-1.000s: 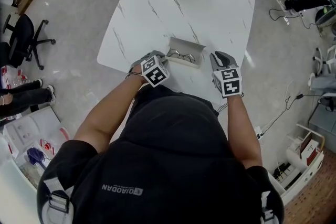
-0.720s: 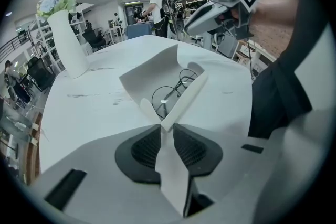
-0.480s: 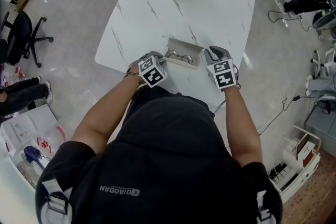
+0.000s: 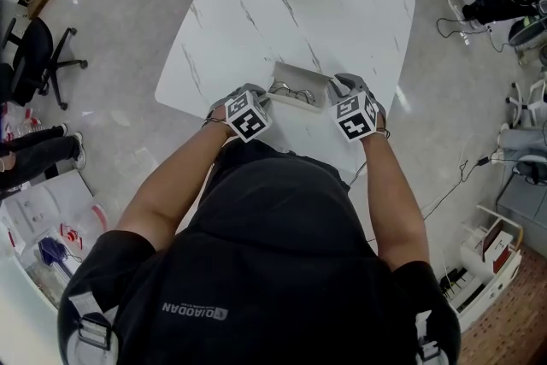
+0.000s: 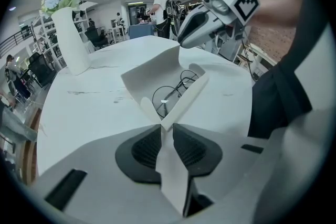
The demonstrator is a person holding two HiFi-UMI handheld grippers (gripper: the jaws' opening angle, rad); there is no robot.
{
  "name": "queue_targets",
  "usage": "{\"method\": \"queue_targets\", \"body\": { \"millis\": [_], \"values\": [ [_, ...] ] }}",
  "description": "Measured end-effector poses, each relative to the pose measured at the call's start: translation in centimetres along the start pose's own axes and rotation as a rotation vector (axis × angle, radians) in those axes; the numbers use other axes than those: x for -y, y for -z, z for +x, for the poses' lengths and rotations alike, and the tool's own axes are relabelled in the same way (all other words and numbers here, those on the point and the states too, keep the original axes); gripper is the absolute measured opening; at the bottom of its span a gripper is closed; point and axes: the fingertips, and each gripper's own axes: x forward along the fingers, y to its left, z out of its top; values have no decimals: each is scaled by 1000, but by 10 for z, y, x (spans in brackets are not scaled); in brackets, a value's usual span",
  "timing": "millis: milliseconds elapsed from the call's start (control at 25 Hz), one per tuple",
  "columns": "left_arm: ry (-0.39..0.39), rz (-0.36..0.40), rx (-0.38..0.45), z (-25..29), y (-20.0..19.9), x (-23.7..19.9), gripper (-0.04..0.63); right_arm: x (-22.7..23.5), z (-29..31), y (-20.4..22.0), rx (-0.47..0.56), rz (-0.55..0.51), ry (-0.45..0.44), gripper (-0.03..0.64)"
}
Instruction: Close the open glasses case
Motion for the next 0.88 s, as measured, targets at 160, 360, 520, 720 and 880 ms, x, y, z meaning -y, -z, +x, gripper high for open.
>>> {"method": "queue_targets", "body": {
  "millis": [160,360,520,720,880],
  "values": [
    [1,-5,5,0,0,-1,75,0,5,5,-28,-7,-5,64],
    [0,-8,2,1,0,0,75,1,8,7,-50,-11,-10,64],
    [-14,1,-2,1,0,-2,75,1,7,6,-57,-17,-15,59],
    [-2,-5,-3,1,0,0,75,-1,7,8,-63,-29,-23,34],
    [4,-15,-3,1,-1,-1,75,-1,7,6,-66,-42,-28,25]
  ]
}}
